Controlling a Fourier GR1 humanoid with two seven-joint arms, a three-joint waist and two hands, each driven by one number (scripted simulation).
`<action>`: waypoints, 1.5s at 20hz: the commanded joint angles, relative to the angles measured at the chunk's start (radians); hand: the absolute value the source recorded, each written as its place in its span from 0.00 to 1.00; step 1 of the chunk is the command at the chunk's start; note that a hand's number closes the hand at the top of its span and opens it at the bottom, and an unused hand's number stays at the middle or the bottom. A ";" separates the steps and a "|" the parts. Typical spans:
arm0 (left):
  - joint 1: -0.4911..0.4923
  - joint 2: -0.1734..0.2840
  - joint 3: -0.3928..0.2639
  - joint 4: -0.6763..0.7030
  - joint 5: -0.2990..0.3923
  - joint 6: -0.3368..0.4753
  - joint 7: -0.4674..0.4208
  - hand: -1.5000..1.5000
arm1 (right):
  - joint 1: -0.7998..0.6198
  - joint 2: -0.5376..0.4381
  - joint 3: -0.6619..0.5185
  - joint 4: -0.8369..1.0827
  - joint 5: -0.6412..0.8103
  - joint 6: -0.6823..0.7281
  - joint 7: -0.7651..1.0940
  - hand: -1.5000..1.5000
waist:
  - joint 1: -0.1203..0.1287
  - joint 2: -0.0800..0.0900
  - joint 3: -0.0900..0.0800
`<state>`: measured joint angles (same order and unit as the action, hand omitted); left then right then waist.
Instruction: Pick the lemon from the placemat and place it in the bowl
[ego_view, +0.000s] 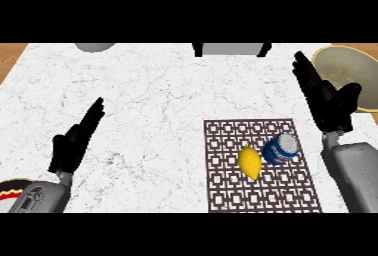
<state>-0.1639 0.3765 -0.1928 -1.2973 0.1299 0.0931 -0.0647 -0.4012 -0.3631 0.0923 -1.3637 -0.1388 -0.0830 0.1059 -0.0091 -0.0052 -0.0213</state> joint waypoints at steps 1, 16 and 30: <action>-0.029 -0.038 -0.007 -0.071 0.004 -0.008 0.042 0.50 | 0.037 0.005 -0.015 -0.016 0.058 -0.049 -0.036 1.00 | 0.008 0.004 0.022; 0.005 -0.104 -0.099 -0.258 0.037 -0.097 0.090 0.50 | 0.273 0.044 0.238 -0.194 0.644 -0.401 0.184 0.00 | 0.015 0.003 0.019; -0.015 -0.123 -0.112 -0.277 0.032 -0.097 0.137 0.50 | 0.057 -0.101 0.348 -0.272 0.497 0.453 0.891 0.00 | 0.022 0.004 0.017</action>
<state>-0.1697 0.2579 -0.3092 -1.5704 0.1532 0.0016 0.0590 -0.2809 -0.4580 0.4450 -1.6216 0.4739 0.1495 0.8322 0.0148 -0.0041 -0.0060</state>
